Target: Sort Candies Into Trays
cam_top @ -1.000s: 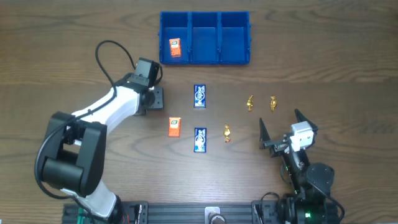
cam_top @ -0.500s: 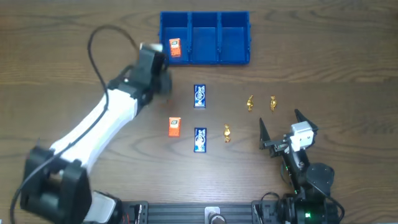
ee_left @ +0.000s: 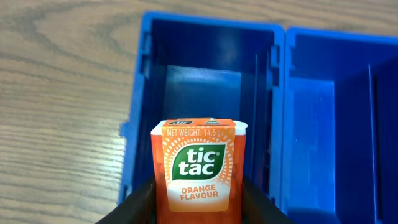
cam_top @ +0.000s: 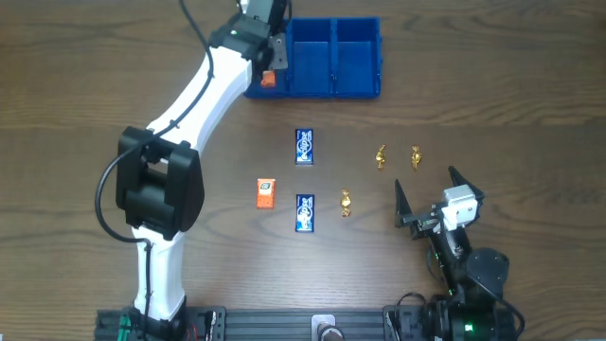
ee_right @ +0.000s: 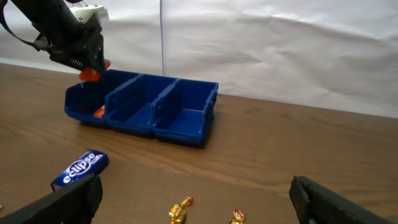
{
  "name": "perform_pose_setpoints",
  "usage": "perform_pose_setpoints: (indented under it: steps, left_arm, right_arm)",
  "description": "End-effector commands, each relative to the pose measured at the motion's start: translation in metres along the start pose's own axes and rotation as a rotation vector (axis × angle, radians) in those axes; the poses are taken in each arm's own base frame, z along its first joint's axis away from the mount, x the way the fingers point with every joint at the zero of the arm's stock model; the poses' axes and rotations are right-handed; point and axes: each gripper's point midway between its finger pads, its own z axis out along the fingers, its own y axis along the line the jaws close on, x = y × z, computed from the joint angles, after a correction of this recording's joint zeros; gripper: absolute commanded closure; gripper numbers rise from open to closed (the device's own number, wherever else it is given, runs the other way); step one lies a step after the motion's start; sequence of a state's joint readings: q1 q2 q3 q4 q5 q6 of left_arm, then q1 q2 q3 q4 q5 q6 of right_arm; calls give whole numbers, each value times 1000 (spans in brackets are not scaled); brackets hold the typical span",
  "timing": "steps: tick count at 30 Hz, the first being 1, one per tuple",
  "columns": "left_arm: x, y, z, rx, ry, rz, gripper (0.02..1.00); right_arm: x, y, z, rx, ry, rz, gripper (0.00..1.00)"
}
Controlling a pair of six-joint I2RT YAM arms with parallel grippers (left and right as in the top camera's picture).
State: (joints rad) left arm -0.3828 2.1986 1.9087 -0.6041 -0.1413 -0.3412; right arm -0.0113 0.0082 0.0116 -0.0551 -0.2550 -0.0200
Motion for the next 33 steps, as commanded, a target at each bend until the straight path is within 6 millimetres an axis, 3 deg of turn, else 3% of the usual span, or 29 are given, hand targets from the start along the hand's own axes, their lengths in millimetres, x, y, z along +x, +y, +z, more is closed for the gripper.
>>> perform_pose_setpoints:
  steps: [1,6,7,9,11,13,14,16,17,18,20,23,25,27,33]
  left_arm:
    - [-14,7,-2,8,-22,-34,728]
    - [-15,5,-2,26,-21,-1,689]
    - [-15,4,-2,31,-20,-1,621]
    - [-14,2,-5,38,-17,2,303]
    - [-16,-1,-30,49,-35,10,165]
    - [-7,-2,-75,69,-78,15,110]
    - [5,-3,-104,98,-117,16,86]
    - [35,-4,-144,140,-157,23,80]
    - [76,-4,-163,162,-134,37,71]
    - [109,-4,-166,168,-100,47,60]
    - [155,1,-155,151,-22,39,60]
    - [232,21,-118,73,139,4,66]
    - [269,30,-98,28,213,-6,73]
    - [281,34,-89,-2,246,-6,82]
    - [293,31,-64,-21,270,2,117]
  right_arm:
    - [1,1,0,-5,0,-15,1]
    - [1,1,0,-5,0,-15,1]
    - [1,1,0,-5,0,-15,3]
    - [1,1,0,-5,0,-15,3]
    - [1,1,0,-4,0,-15,3]
    - [1,1,0,-5,0,-15,3]
    - [1,1,0,-5,0,-15,3]
    - [1,1,0,-4,0,-15,3]
    - [1,1,0,-5,0,-15,3]
    - [1,1,0,-5,0,-15,3]
    - [1,1,0,-5,0,-15,1]
    - [1,1,0,-5,0,-15,3]
    - [1,1,0,-5,0,-15,1]
    - [1,1,0,-5,0,-15,3]
    - [1,1,0,-5,0,-15,3]
